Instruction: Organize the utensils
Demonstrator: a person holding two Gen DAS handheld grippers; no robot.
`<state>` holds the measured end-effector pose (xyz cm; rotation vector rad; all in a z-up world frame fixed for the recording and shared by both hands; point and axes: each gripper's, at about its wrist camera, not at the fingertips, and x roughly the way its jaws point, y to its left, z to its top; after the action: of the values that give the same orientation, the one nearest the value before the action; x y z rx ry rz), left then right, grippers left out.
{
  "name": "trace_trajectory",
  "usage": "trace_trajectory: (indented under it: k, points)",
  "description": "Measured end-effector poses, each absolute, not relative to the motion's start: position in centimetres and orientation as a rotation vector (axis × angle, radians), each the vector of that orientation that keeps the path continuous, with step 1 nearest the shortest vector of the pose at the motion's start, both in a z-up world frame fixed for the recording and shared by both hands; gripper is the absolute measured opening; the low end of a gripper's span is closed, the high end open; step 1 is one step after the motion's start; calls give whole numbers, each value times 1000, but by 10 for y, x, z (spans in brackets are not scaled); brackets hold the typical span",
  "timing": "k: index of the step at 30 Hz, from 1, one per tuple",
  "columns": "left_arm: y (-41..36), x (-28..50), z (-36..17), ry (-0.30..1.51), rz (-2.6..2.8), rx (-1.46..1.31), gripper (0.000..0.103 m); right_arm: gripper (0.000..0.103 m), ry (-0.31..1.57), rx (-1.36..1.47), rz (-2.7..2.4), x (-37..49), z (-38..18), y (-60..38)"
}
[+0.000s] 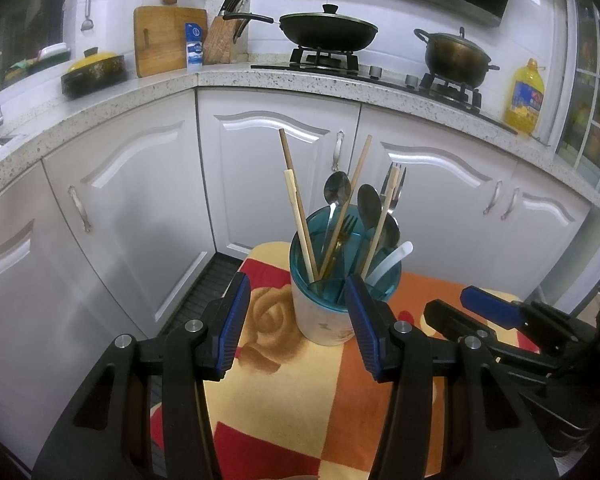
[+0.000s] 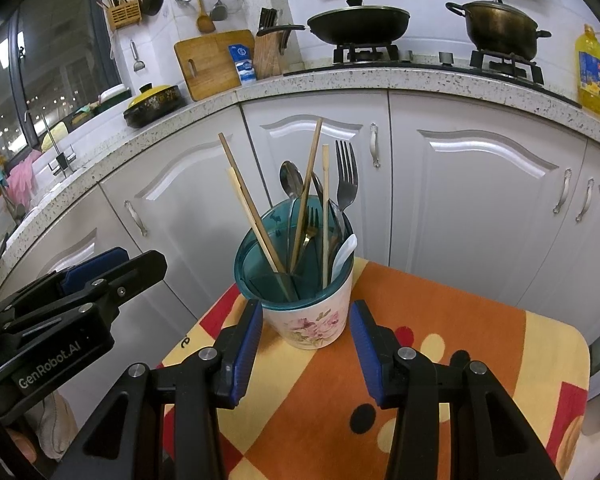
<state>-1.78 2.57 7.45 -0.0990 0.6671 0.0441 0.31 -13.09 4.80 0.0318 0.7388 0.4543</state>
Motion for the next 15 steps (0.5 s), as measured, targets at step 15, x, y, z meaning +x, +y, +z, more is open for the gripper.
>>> trace_trajectory:
  k: [15]
  points:
    - [22,-15,68,681,27,-95,49,45,762,39,448,6,39,-136]
